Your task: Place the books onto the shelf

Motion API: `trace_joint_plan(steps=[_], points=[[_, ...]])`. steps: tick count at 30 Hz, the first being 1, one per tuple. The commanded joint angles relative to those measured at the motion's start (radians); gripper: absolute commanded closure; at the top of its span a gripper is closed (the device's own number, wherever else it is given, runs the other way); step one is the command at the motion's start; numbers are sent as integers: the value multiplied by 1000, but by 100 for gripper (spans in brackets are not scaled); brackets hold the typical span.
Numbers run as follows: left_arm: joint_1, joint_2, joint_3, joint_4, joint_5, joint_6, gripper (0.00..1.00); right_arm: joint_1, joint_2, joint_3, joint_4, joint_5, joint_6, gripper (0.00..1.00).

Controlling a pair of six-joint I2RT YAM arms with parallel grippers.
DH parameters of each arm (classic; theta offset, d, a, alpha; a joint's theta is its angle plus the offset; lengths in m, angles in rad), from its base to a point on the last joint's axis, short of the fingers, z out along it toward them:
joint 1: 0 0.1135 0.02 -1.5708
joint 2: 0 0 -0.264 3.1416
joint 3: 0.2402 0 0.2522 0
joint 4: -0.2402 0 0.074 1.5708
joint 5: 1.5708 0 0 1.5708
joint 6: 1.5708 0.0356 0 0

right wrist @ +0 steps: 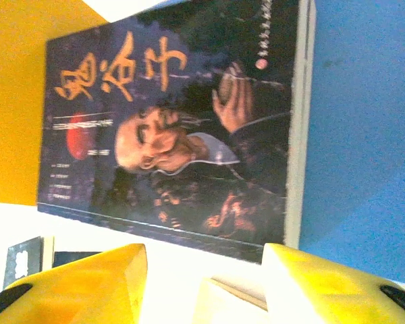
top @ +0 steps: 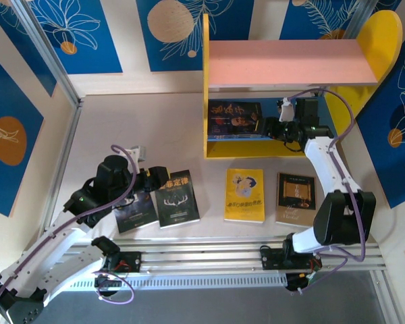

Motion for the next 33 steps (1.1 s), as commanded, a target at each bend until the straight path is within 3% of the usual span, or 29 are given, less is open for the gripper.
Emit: trace_joint_plan(steps=[1, 9, 19, 33], points=[[-5, -3, -13, 22, -10, 6, 37, 31, -55, -24, -24, 12, 1, 51], [-5, 18, -21, 41, -9, 5, 36, 202, -104, -108, 51, 60, 56, 51], [-5, 25, -29, 51, -6, -3, 37, 410, -47, -159, 199, 162, 162, 51], [-5, 4, -19, 28, -12, 3, 36, 467, 93, -84, 269, 175, 180, 51]])
